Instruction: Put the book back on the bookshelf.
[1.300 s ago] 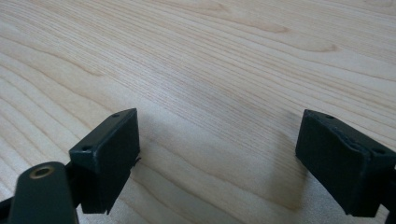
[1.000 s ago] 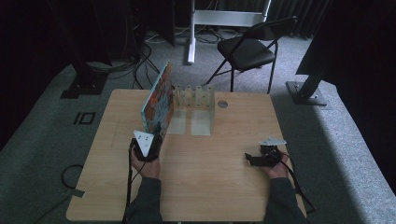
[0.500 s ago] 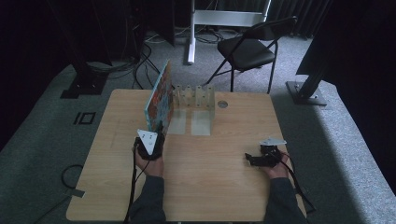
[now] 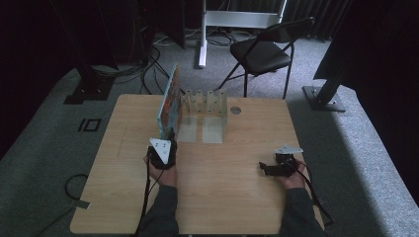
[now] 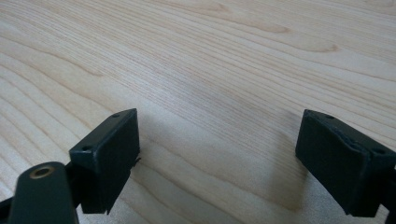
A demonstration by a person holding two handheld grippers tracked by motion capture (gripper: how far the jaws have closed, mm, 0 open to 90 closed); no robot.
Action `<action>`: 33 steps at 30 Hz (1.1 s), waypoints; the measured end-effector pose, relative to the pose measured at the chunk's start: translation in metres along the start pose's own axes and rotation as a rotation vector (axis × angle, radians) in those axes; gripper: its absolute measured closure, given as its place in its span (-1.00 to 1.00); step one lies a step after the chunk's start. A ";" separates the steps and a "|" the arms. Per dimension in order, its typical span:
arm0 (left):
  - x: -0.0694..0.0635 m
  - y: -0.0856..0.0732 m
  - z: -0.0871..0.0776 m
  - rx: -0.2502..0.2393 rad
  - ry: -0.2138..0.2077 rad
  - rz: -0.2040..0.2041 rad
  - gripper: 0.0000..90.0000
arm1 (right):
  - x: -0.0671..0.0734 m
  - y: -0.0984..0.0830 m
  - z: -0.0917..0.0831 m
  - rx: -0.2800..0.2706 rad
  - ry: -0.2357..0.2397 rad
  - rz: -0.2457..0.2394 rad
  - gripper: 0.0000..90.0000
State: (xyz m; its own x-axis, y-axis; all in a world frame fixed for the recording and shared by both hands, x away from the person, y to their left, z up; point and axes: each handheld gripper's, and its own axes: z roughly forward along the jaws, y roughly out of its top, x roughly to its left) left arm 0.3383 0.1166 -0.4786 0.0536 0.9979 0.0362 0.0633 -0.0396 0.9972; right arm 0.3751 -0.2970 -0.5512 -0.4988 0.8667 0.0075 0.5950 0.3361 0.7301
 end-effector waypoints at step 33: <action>-0.010 -0.016 0.012 -0.001 0.050 0.012 0.80 | 0.000 0.000 0.000 0.002 0.001 -0.006 -0.70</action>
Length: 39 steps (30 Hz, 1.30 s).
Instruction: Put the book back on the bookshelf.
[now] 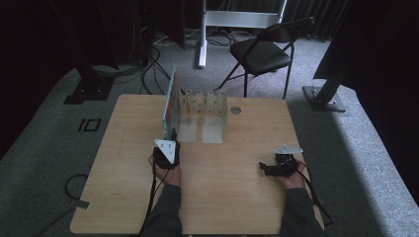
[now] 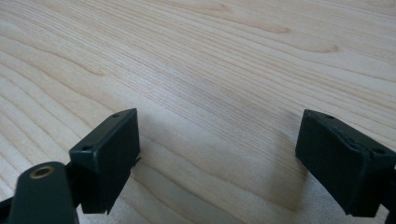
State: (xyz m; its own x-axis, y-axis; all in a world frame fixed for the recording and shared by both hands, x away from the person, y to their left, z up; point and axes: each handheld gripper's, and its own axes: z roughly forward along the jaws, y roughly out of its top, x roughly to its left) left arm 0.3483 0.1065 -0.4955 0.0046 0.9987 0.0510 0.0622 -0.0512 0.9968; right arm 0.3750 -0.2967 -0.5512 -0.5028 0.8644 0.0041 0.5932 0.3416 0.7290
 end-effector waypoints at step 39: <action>-0.001 -0.005 0.003 0.020 -0.017 0.031 0.79 | 0.000 0.000 0.000 0.000 0.000 -0.001 -0.70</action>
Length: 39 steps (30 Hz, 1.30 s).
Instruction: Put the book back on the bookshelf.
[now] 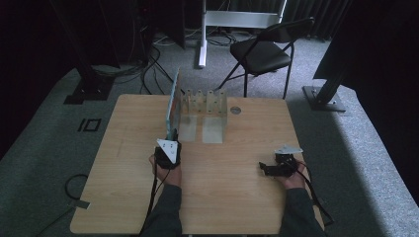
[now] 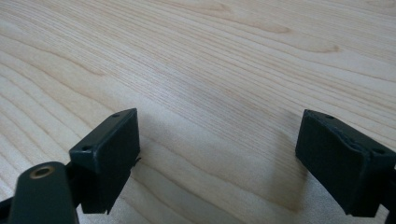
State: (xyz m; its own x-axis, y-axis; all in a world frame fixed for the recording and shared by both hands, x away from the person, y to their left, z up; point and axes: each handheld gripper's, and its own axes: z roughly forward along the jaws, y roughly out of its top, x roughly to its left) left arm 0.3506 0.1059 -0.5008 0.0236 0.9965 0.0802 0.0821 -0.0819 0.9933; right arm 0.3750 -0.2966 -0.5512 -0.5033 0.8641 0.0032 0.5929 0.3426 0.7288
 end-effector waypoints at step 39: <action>0.025 -0.010 -0.008 0.021 -0.045 -0.054 0.75 | 0.000 0.000 0.000 -0.001 -0.001 0.000 -0.70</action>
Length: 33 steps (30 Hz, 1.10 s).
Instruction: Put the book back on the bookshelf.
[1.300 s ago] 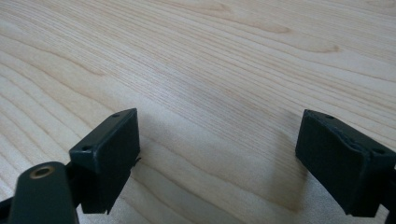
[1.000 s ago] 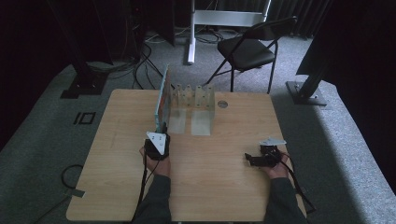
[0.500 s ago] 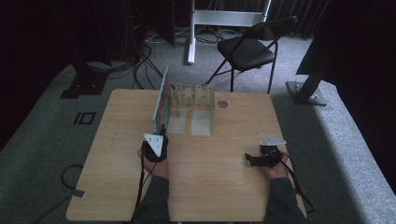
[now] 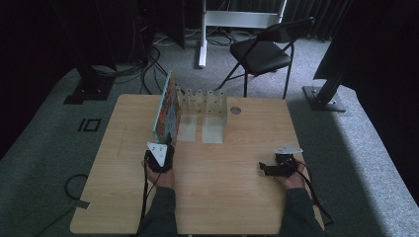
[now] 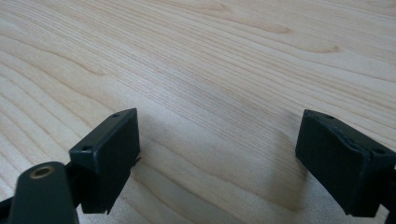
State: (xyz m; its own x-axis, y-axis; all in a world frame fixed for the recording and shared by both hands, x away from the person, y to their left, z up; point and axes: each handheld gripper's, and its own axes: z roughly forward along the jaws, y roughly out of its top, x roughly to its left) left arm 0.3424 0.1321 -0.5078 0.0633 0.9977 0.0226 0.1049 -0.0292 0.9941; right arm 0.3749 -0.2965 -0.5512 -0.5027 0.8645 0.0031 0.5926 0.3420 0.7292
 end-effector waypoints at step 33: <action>0.016 -0.002 -0.011 0.047 -0.082 0.079 0.31 | 0.000 0.000 0.000 0.000 0.001 -0.001 -0.70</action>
State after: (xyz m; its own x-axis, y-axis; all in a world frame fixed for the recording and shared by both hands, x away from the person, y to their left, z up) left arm 0.3318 0.1491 -0.5085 0.1541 0.9840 0.0895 0.1424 -0.1117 0.9835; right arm 0.3749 -0.2964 -0.5512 -0.5035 0.8640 0.0029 0.5924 0.3427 0.7291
